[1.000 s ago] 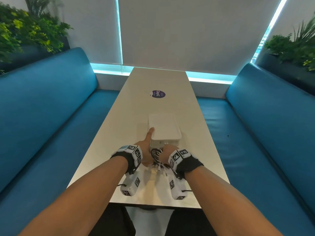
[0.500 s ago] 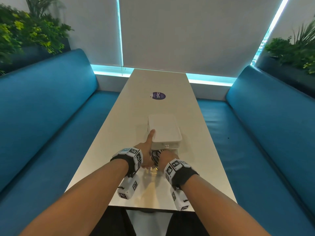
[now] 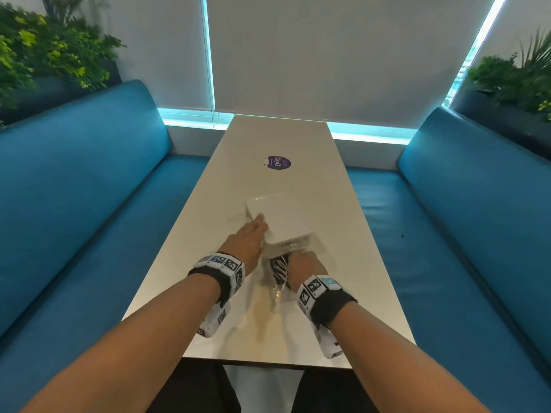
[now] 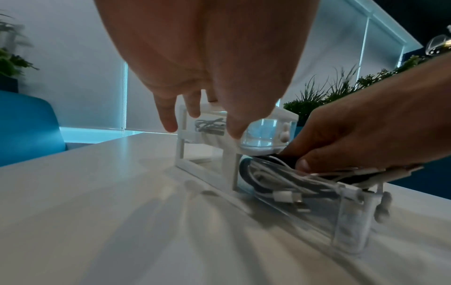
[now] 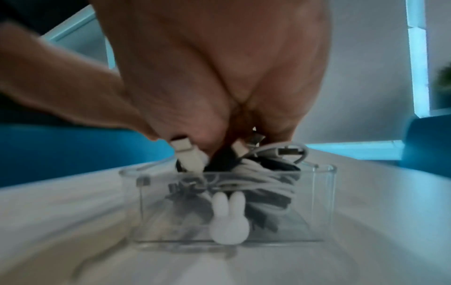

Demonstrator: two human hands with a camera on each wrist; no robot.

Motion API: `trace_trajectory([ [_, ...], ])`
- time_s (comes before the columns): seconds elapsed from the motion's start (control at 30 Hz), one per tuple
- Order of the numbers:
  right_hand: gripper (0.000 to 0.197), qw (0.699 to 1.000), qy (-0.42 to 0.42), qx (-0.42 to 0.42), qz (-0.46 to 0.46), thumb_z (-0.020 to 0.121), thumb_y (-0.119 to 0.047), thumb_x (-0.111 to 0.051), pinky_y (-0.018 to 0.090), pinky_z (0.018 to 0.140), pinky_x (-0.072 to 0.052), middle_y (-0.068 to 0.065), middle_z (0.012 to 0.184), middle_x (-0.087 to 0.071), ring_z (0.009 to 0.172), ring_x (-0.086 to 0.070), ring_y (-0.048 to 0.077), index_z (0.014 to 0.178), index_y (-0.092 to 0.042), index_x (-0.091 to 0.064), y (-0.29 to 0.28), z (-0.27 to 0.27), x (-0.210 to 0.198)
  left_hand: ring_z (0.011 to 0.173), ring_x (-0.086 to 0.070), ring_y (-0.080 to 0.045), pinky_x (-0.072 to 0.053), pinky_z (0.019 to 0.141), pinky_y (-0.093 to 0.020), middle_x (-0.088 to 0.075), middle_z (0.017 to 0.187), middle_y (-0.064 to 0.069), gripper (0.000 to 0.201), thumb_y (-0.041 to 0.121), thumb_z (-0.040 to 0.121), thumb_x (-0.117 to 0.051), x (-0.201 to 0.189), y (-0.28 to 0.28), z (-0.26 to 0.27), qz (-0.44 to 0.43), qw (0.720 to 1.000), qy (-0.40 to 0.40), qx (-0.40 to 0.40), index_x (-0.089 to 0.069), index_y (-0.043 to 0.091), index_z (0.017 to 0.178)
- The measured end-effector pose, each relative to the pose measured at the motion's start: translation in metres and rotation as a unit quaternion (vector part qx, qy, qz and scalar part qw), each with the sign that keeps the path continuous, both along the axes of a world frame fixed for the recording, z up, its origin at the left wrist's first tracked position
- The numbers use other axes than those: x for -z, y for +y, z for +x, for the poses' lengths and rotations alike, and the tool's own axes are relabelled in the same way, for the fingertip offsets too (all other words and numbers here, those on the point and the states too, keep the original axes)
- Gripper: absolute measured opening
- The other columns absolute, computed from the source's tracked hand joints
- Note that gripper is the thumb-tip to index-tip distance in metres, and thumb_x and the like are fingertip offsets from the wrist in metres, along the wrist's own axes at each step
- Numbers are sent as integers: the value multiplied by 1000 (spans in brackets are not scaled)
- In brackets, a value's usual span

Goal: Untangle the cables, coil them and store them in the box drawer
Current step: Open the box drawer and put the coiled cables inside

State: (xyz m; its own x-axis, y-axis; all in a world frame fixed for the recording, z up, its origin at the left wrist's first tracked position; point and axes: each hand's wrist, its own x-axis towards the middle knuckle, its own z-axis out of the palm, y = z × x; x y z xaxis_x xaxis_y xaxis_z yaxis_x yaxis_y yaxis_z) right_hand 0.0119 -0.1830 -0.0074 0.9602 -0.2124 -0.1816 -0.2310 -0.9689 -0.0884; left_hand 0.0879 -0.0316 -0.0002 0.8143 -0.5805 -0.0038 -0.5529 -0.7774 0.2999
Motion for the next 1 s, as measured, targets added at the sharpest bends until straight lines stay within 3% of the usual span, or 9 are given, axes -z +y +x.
trace_trajectory([
  [0.13,32,997,18,-22,-72,93,-29,-54,38,94,-40,7,125,-58,119,-43,31,121,-15,-59,-4,7,3,138,-43,-31,-40,110,-46,-6,167,-1,77,43,93,-60,-9,-3,0,23,1000,-1,-9,-21,15,152],
  [0.27,40,1000,-8,-1,-7,97,-20,-49,40,97,-44,15,147,-26,121,-41,35,136,-8,-50,-4,5,-2,134,-47,-35,-42,108,-46,0,167,-4,70,37,99,-52,-5,-12,-2,13,1000,6,-18,-14,23,156],
  [0.4,34,995,-86,6,54,93,-20,-60,35,92,-45,11,130,-51,113,-56,31,125,-11,-55,-14,-2,-5,144,-34,-36,-36,115,-42,14,167,0,66,26,103,-45,2,-15,-2,-11,998,54,-7,-10,40,157],
  [0.47,21,993,-99,8,62,90,-24,-65,33,83,-48,9,112,-65,100,-62,28,108,-14,-62,-15,-7,-5,150,-22,-31,-31,118,-42,16,166,6,65,21,103,-46,4,-16,2,-40,995,89,0,-15,42,156],
  [0.57,13,990,-106,33,89,83,-25,-71,32,73,-53,9,93,-69,85,-66,28,90,-14,-68,-13,-9,-3,153,-14,-23,-24,121,-38,13,166,11,64,13,102,-48,6,-14,6,-80,991,107,29,-24,40,154],
  [0.7,10,985,-137,62,85,83,-25,-68,34,72,-56,6,88,-70,81,-67,28,87,-16,-71,-12,-6,3,152,-19,-24,-28,119,-36,11,167,7,62,12,101,-49,6,-13,7,-66,992,93,51,-27,38,154],
  [0.8,13,985,-163,56,7,86,-30,-63,32,72,-49,4,95,-67,83,-65,25,92,-22,-71,-11,-3,4,151,-21,-25,-29,118,-36,11,167,6,62,13,102,-49,2,-14,8,-52,993,94,50,-26,37,154],
  [0.9,18,985,-156,44,62,89,-25,-59,32,70,-50,8,98,-67,84,-66,28,98,-17,-72,-13,-3,1,148,-28,-28,-34,114,-38,11,167,5,61,15,102,-49,1,-16,11,-33,994,96,42,-25,37,154],
  [1.0,26,985,-148,-14,89,94,-21,-49,34,78,-51,8,108,-67,89,-65,28,103,-16,-73,-20,-10,6,145,-35,-32,-36,113,-40,11,167,7,61,17,103,-48,1,-17,13,-31,994,97,42,-24,39,154],
])
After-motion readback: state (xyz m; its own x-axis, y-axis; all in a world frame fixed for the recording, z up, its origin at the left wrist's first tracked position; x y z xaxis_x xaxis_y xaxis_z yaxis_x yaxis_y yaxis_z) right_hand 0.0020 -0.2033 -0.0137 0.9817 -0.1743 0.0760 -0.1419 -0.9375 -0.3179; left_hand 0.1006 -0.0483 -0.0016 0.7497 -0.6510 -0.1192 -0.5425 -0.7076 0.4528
